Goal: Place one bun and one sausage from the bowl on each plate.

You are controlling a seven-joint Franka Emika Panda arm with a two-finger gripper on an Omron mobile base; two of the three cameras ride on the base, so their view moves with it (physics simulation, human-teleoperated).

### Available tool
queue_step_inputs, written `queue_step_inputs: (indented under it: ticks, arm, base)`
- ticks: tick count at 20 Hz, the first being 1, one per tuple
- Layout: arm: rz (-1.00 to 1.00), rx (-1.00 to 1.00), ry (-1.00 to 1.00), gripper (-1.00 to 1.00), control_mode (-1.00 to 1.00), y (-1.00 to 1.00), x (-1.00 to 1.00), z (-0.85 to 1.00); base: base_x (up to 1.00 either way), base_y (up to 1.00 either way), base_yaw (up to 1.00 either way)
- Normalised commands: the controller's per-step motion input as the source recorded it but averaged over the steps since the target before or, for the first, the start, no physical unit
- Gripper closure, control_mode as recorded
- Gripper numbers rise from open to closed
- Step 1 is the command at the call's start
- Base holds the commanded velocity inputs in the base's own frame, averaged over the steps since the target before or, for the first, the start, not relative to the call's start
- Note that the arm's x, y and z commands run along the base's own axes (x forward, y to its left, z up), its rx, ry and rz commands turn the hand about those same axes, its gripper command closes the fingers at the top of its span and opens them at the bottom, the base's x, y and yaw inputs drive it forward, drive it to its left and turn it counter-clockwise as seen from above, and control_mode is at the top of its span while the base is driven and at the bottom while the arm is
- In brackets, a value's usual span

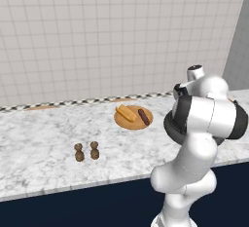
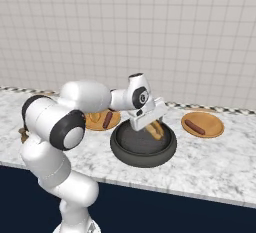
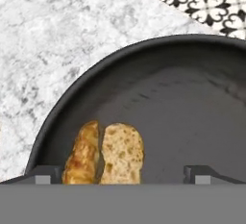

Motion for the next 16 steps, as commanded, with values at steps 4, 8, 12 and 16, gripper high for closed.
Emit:
queue_step_inputs:
  ticks: [4, 8, 12, 16]
  arm:
    - [-0.15, -0.07, 0.00, -1.00, -1.00, 0.00, 0.00, -0.37]
    - [-0.08, -0.01, 0.04, -1.00, -1.00, 0.00, -0.29, -0.09]
    - [-0.05, 0.00, 0.04, -1.00, -1.00, 0.04, -0.20, 0.02]
    - [-0.01, 0.00, -0.02, -1.00, -1.00, 0.24, -0.28, 0.17]
  base:
    - [0.00, 0.00, 0.00]
    - [0.00, 0.00, 0.00]
    - [0.00, 0.00, 0.00]
    - [0.00, 0.00, 0.00]
